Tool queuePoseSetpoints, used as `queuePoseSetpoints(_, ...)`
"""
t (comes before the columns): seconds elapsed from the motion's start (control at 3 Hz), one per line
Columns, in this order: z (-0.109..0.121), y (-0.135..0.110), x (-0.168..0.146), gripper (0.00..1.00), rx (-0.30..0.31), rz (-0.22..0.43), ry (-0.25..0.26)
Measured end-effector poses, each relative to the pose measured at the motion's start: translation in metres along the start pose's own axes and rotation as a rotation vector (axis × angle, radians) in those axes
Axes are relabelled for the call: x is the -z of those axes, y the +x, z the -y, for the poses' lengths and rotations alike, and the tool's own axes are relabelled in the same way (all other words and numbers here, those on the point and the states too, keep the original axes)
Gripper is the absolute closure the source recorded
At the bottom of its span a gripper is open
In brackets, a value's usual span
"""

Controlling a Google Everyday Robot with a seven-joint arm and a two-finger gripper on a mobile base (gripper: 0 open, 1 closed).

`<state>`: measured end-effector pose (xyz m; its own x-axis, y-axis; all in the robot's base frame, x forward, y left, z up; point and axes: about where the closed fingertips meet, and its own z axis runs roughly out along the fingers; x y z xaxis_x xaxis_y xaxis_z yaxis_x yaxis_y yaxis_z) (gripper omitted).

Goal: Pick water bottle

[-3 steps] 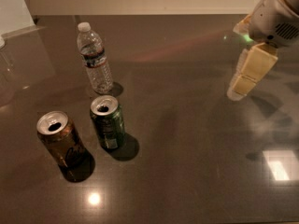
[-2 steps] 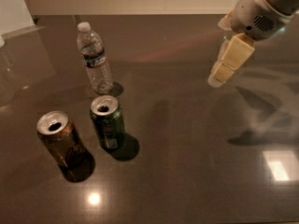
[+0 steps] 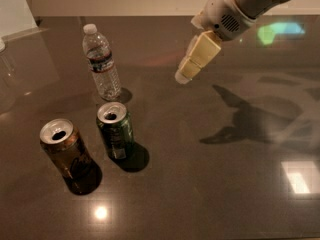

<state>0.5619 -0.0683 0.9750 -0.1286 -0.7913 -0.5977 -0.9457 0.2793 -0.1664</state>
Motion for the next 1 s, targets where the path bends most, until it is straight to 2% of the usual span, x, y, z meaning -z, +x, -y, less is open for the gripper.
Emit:
queuePoseSetpoints(0.33,-0.010,-0.046,-0.027,0.00,0.036,0.080,-0.002)
queuePoseSetpoints(0.67,-0.009,-0.081,-0.055,0.00,0.044,0.134,0.009)
queuePoseSetpoints(1.0,-0.004,-0.107,-0.083,0.00,0.025,0.169,0.004)
